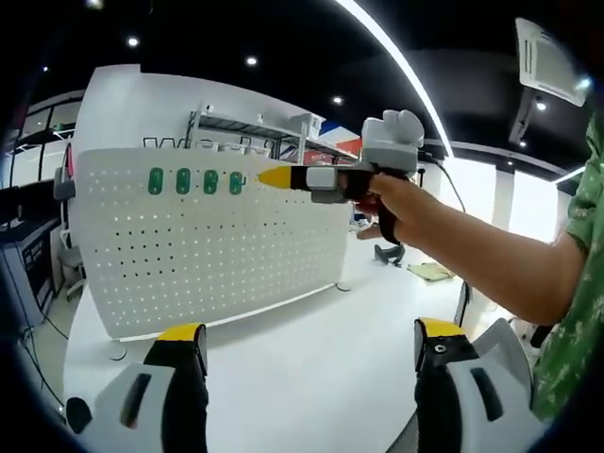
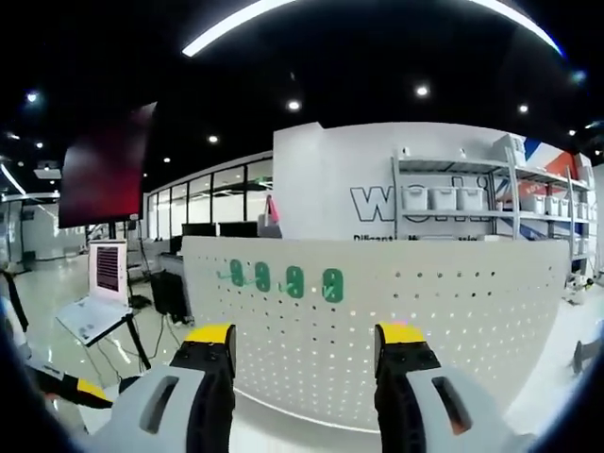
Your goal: Insert the hook assembly into the mounting plate slot until the hook locks in place.
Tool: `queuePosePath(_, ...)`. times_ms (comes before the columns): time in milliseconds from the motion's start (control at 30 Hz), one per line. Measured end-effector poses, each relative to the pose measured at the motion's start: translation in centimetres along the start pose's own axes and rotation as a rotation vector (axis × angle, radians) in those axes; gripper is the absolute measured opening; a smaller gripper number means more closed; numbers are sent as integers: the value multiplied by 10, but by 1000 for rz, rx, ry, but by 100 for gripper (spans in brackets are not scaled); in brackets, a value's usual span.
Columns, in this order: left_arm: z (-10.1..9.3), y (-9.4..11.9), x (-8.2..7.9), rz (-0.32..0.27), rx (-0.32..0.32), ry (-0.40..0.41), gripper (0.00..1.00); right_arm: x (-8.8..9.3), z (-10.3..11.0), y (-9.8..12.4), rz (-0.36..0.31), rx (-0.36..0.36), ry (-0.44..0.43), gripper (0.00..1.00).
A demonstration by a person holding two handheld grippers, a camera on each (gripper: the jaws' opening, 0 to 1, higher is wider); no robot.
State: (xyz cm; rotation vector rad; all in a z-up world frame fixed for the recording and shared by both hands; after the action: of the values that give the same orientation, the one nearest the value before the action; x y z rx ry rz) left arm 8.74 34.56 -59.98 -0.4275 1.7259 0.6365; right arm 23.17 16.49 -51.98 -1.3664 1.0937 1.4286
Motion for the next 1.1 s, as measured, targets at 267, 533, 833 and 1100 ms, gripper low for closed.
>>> queuePosePath(267,-11,7,1,-6,-31,-3,93,8,0,39,4,-40,23,60)
queuePosePath(533,-21,13,5,-9,-58,-1,93,26,1,82,24,-90,42,61)
queuePosePath(833,-32,17,15,-11,-91,21,93,41,1,120,38,-135,46,60)
queuePosePath(1100,-37,27,18,-30,-168,0,94,61,-2,153,25,-149,41,60)
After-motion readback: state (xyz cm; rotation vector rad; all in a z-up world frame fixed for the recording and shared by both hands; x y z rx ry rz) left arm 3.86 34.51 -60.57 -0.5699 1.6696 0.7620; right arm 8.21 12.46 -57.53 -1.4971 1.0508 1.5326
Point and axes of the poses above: the point that each gripper's makers call its tool centre point, and the gripper's own axes: y roughly backward along the fingers, z roughly to its left, x roughly out of its underside, the point moved 7 cm from there along y, roughly backward along the fingers, and after that the axes turned 8 degrees about x, right-handed, at the moved point
